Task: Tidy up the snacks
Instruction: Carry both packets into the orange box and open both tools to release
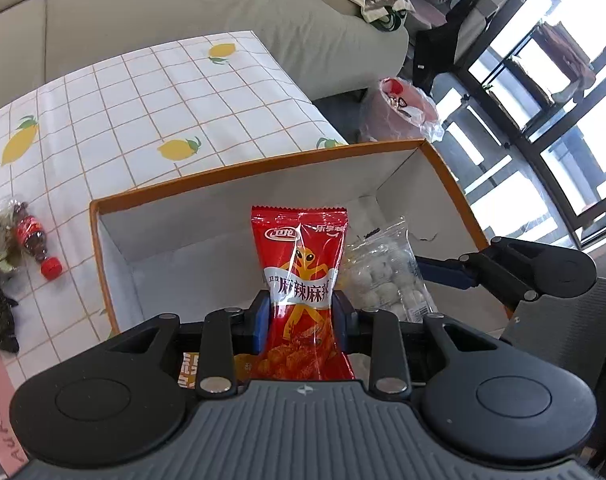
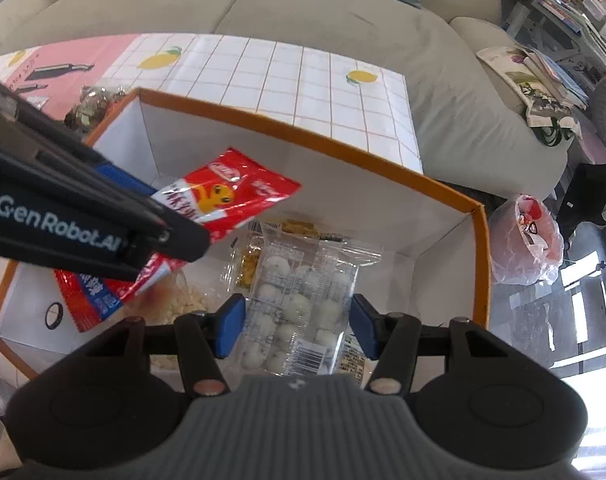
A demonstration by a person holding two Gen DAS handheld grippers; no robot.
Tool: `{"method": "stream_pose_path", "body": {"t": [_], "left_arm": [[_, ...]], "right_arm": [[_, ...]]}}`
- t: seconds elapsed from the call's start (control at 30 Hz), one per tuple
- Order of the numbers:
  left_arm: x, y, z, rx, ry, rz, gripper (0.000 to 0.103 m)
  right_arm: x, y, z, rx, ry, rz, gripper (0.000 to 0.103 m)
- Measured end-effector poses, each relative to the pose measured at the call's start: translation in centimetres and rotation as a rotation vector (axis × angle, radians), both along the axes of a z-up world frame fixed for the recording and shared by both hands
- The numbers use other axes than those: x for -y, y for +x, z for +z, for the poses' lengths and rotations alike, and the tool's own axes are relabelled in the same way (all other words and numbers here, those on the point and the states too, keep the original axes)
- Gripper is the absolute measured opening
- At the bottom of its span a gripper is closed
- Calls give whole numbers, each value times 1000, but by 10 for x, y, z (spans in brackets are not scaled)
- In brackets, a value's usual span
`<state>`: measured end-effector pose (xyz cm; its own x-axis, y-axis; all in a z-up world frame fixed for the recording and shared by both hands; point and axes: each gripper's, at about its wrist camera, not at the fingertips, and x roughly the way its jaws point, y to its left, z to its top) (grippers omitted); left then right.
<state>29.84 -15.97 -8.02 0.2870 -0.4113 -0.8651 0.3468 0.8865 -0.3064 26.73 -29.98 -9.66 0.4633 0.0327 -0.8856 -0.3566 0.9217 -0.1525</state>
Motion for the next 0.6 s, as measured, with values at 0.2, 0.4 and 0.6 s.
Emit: {"method": "stream_pose_path", "body": {"t": [0.2,0.4,0.6], "left_arm": [[6,8,-8,13,53,-5,38],[7,8,-20,-15,98,-11,44],[4,0,-16,-11,107,-34,68]], "right_arm": [[-3,5,-12,-25,-26,8,56],[4,8,-18,-54,-33,-26,57],[5,8,-18,-66,-32,-35,57]]}}
